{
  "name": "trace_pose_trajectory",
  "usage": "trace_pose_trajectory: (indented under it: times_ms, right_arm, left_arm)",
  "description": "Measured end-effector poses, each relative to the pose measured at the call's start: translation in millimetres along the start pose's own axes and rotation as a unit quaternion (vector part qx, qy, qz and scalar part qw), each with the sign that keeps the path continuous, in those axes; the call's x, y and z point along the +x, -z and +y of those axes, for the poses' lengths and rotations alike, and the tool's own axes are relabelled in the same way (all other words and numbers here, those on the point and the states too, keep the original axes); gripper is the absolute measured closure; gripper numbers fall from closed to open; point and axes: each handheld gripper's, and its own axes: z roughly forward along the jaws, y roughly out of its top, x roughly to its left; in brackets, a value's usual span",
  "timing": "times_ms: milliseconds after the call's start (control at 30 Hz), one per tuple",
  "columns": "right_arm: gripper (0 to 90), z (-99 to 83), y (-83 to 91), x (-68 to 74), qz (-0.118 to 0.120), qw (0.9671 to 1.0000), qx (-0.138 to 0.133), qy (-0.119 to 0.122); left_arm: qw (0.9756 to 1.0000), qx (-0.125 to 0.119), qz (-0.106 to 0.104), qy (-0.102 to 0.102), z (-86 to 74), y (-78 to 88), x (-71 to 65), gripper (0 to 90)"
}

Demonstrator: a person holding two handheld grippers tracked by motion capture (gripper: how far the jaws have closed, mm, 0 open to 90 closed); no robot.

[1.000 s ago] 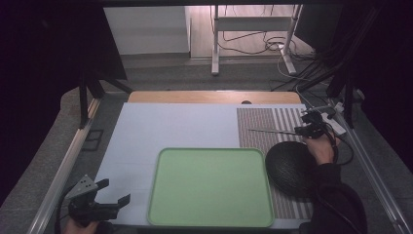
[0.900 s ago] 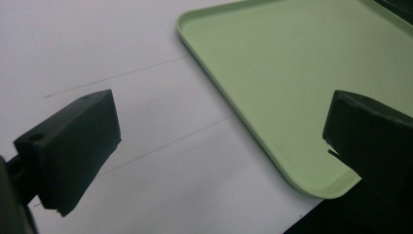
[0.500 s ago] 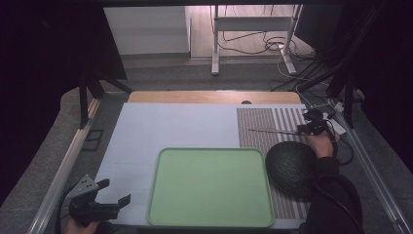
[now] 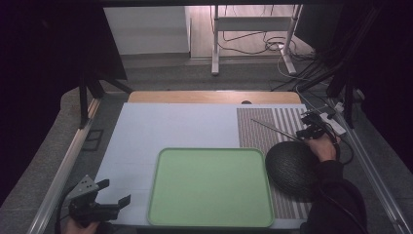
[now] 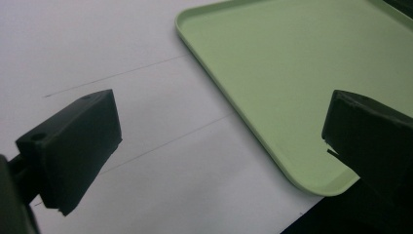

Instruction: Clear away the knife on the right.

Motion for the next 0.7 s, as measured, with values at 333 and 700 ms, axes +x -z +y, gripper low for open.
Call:
trace_pose_trajectory:
  times_ms: [333, 700]
  right_arm:
    - [89.6, -0.6, 4.7, 7.5, 0.014, 0.9992, 0.031, 0.024]
    - [50.1, 8.1, 15.3, 9.4, 0.020, 0.9995, -0.005, 0.024]
  left_arm:
    - [1.0000, 0.000, -0.002, -0.003, 0.8, -0.9, -0.1, 1.1]
    - [1.0000, 0.001, -0.002, -0.005, 0.9, -1.0, -0.4, 1.2]
